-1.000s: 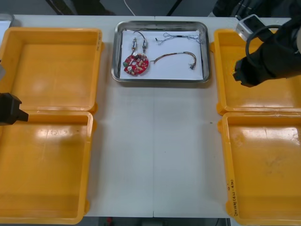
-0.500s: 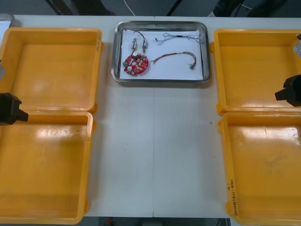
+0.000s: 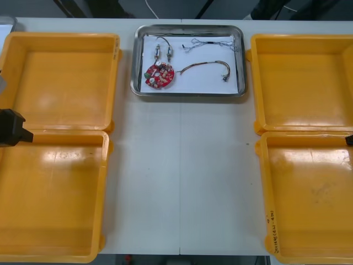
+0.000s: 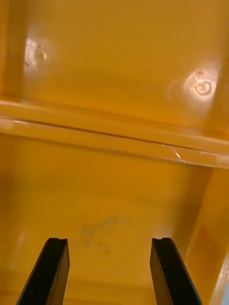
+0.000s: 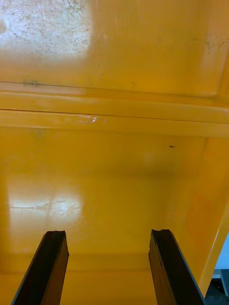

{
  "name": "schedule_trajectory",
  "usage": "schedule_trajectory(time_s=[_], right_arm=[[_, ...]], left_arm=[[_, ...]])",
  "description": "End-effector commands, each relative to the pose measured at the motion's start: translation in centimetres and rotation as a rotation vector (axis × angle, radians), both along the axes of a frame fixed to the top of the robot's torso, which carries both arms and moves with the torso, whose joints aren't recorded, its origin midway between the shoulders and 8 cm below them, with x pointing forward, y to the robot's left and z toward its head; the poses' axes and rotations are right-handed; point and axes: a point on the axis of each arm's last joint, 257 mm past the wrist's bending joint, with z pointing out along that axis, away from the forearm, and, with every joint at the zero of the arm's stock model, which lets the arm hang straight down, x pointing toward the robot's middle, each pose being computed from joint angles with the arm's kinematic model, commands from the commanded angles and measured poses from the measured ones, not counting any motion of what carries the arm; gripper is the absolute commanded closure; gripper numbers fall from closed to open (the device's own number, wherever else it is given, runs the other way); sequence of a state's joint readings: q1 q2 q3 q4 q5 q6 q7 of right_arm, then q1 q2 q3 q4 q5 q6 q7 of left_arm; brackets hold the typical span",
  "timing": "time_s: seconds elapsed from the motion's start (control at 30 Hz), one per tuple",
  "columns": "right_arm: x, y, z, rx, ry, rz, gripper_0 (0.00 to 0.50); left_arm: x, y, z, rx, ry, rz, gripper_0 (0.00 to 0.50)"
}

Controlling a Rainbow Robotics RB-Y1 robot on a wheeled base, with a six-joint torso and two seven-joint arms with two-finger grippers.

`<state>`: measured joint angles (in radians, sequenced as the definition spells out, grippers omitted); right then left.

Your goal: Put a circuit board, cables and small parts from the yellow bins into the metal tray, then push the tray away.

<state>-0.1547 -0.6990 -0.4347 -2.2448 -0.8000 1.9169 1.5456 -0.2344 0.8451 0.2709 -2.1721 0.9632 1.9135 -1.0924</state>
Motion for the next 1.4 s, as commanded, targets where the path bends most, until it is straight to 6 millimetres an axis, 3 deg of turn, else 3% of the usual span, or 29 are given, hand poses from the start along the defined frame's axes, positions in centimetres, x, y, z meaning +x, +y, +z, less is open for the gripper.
schedule_trajectory(time_s=[0.03,0.53,1.4], right_arm=[[-2.1,-2.6,0.2,0.024,-0.012,-0.110,0.009],[-3.6,-3.7,-0.6,0.109,-0.013,-0.218,0.009],[-3.5,-1.6,-0.8,0.127,-0.010,-0.186,0.011]], left_arm=[[-0.4,1.5,1.4,0.096,-0.024,-0.084,0.000],[-0.4,1.5,1.4,0.096,-0.024,-0.084,0.000],[-0.4,1.5,1.4,0.096,-0.024,-0.084,0.000]])
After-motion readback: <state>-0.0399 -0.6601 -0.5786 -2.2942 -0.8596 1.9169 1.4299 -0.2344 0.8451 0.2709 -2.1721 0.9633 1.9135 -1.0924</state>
